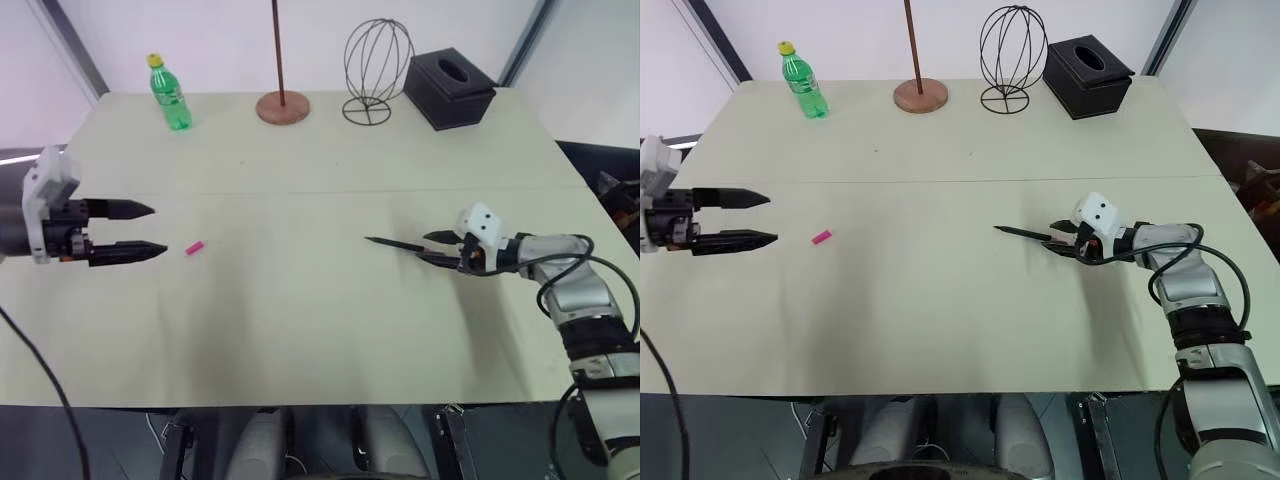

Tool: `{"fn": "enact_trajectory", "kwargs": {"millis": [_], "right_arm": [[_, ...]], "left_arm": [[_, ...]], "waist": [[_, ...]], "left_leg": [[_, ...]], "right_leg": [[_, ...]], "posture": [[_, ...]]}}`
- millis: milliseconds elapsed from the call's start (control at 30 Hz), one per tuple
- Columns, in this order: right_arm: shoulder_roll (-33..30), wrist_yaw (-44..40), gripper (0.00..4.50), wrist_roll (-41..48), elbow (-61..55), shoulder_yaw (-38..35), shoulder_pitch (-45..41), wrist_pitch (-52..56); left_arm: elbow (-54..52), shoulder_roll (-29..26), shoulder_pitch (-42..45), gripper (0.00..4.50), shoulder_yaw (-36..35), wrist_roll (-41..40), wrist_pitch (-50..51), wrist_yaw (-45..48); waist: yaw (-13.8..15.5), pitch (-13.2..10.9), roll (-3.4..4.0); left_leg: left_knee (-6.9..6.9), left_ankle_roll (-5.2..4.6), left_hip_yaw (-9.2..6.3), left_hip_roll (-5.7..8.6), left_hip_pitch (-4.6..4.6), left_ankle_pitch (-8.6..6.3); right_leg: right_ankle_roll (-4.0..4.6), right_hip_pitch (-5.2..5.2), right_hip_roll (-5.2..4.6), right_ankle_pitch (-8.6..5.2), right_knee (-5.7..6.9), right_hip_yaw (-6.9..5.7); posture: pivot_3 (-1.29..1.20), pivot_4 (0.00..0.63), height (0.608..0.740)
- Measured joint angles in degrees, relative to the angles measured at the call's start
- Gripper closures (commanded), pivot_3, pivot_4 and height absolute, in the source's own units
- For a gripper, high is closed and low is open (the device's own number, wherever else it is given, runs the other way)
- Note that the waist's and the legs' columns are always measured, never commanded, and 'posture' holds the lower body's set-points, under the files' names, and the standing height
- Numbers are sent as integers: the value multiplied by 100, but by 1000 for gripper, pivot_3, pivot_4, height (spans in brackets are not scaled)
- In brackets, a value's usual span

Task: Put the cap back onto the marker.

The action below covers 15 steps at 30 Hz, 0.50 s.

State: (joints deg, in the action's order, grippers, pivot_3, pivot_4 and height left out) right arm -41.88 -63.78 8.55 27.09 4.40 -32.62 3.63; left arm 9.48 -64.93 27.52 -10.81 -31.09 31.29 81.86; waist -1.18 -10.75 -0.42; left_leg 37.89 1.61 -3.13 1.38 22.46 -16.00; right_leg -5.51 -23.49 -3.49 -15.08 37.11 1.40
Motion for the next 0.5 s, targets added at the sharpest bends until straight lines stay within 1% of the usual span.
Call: {"fn": "enact_trajectory", "kwargs": {"millis": [133,500], "right_arm": [[105,-159,2391,-163,440,160,-237,-187],[528,-213,2391,-602,1909,231,-1131,-648]], "left_arm": [[-247,152,37,111,101,-24,211,-115],[-589,273,-67,111,67,-124,438,-340]], "waist": [[-29,-5,-1],[-133,-8,-1]], "left_leg": [[0,0,0,-2,0,0],[1,1,-3,-2,0,1]], "right_leg": [[0,-3,5,0,3,2],[0,-3,3,0,8,2]], "posture": [[0,150,740],[0,150,740]]}}
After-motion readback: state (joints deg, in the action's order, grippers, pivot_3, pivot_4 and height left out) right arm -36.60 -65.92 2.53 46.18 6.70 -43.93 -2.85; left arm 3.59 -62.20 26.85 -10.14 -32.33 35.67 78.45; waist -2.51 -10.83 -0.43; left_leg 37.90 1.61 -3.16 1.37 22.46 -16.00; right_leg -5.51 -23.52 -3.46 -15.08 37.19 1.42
